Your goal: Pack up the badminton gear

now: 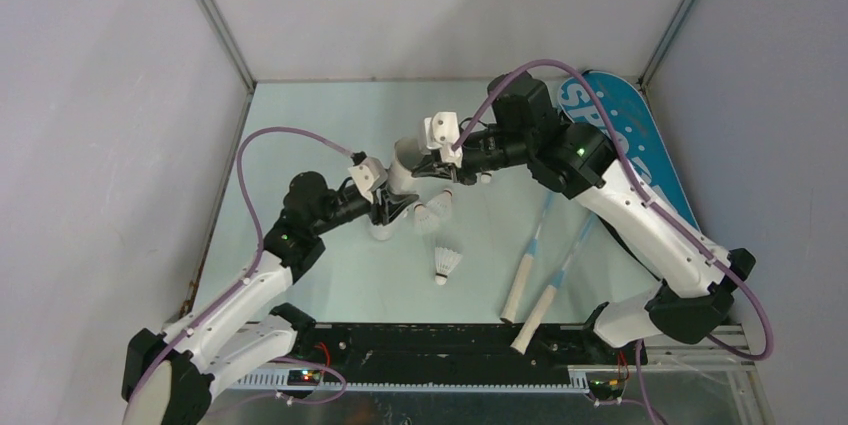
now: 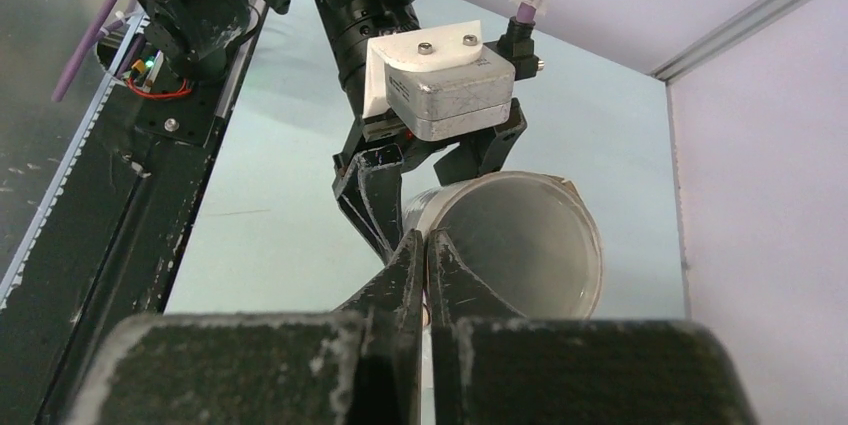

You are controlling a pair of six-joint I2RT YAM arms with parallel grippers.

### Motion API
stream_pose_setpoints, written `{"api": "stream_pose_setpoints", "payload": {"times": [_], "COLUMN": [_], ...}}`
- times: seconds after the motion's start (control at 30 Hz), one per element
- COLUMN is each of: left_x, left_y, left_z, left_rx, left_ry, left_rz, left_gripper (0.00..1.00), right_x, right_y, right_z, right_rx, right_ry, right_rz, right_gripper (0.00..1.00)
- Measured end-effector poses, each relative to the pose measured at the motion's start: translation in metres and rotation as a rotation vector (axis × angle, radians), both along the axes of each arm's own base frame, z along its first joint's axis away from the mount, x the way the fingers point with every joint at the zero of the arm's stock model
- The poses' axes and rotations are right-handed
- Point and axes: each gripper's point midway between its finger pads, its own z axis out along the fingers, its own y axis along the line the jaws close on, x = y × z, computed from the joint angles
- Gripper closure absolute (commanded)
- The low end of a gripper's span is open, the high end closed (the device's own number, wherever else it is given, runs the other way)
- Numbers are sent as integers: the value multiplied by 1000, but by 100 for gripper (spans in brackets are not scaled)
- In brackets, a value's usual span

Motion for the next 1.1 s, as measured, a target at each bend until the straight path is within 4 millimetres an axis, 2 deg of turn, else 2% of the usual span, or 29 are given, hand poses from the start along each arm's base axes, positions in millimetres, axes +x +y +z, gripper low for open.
{"api": "stream_pose_setpoints", "payload": {"times": [0.3, 0.37, 0.53, 0.67, 0.73, 0.87, 0.9, 1.0, 1.03, 1.1], "left_x": [-6, -5, -7, -8, -8, -6, -5, -2, -2, -1], "left_y": [-3, -1, 3, 6, 6, 11, 13, 18, 20, 26], "left_z": [-1, -1, -2, -3, -2, -2, -3, -1, -1, 0], "left_rx": [20, 23, 31, 35, 35, 31, 28, 18, 13, 1], "left_ry": [-20, -23, -42, -51, -51, -54, -53, -52, -51, -47], "left_rz": [-24, -15, -2, 6, 11, 43, 57, 98, 114, 149], "left_gripper": [48, 48, 48, 47, 46, 46, 46, 46, 46, 46], "right_x": [-10, -14, -36, -38, -26, 22, 41, 94, 112, 133], "right_y": [-12, -16, -44, -58, -63, -79, -85, -106, -115, -126], "right_z": [5, 22, 97, 126, 132, 116, 107, 57, 32, -16], "right_rx": [67, 129, 348, 441, 476, 506, 511, 494, 480, 429], "right_ry": [32, 13, -97, -134, -126, -34, 11, 174, 236, 340], "right_rz": [-57, -65, -76, -121, -197, -419, -499, -747, -846, -988], "right_gripper": [100, 100, 100, 100, 100, 100, 100, 100, 100, 100]}}
